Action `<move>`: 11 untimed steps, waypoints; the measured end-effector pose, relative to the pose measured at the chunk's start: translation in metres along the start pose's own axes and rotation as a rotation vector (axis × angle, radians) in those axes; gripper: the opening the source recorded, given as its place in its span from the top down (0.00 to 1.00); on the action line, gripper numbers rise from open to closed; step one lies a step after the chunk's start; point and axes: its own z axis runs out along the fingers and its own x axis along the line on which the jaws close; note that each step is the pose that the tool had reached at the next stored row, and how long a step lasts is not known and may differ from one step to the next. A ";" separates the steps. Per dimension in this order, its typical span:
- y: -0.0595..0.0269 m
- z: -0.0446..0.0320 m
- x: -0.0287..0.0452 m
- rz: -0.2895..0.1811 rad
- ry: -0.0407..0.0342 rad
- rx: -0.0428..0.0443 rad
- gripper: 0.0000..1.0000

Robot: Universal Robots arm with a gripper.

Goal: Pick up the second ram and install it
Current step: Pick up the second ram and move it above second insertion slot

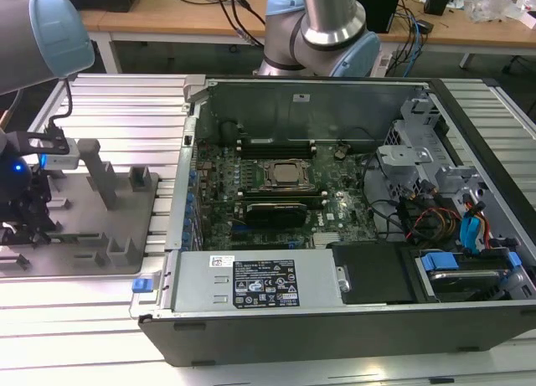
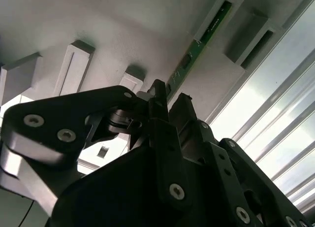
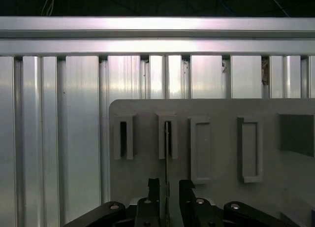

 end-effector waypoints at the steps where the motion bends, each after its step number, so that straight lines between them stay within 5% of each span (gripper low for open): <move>1: 0.0000 0.0000 0.0000 0.000 0.0000 0.0000 0.72; 3: 0.0000 0.0000 -0.0001 0.000 -0.0001 0.0000 0.81; 9: 0.0000 0.0000 -0.0002 0.000 0.0000 0.0000 0.81; 11: 0.0000 0.0000 -0.0002 0.000 0.0000 0.0000 0.90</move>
